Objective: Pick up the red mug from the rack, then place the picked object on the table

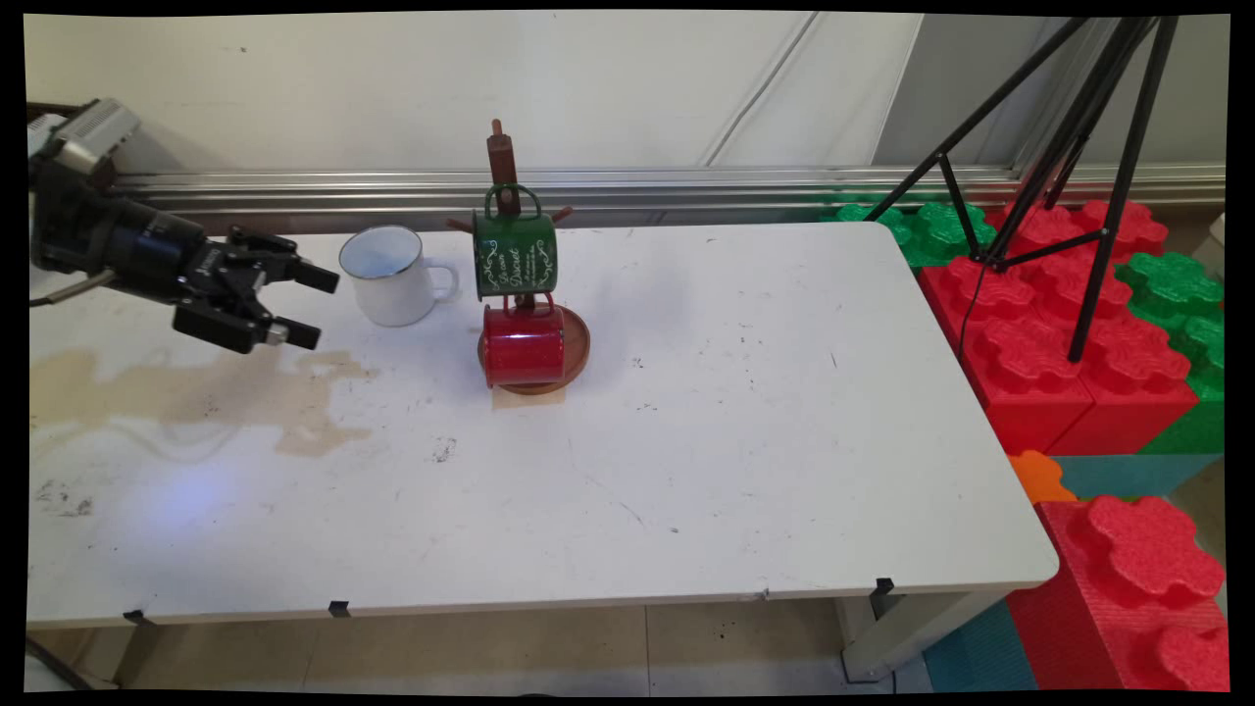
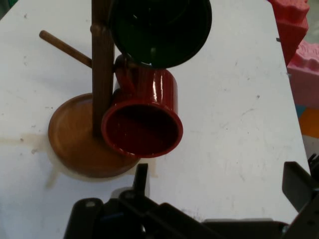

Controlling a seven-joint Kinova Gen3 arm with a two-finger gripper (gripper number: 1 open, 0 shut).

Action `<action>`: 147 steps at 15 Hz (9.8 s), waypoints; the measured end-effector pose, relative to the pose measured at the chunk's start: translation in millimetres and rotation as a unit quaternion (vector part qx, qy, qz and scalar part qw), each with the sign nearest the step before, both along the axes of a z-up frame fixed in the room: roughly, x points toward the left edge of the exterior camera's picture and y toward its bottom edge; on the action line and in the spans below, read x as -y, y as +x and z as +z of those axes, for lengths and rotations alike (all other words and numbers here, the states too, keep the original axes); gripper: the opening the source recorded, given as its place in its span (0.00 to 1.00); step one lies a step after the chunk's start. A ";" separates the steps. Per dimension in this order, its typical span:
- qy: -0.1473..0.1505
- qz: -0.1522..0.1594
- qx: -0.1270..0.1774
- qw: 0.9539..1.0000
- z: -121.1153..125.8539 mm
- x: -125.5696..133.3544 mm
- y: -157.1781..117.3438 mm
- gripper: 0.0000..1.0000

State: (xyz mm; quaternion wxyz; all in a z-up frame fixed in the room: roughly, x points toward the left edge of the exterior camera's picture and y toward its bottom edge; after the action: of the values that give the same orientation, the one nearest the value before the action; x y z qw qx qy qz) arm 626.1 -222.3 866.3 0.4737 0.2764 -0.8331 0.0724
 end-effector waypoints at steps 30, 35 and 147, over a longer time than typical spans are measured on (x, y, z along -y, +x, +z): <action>-0.023 -0.039 -0.002 0.999 -99.8 68.6 -69.0 1.00; -0.020 -0.032 -0.017 0.999 -109.1 76.9 -78.6 1.00; -0.066 -0.170 0.260 0.948 -49.2 -56.5 37.8 0.00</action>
State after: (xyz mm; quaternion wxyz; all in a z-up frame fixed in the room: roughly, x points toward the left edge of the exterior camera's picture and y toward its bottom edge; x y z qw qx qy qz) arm 663.9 -165.8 817.2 0.2634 0.0701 -0.9553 0.1145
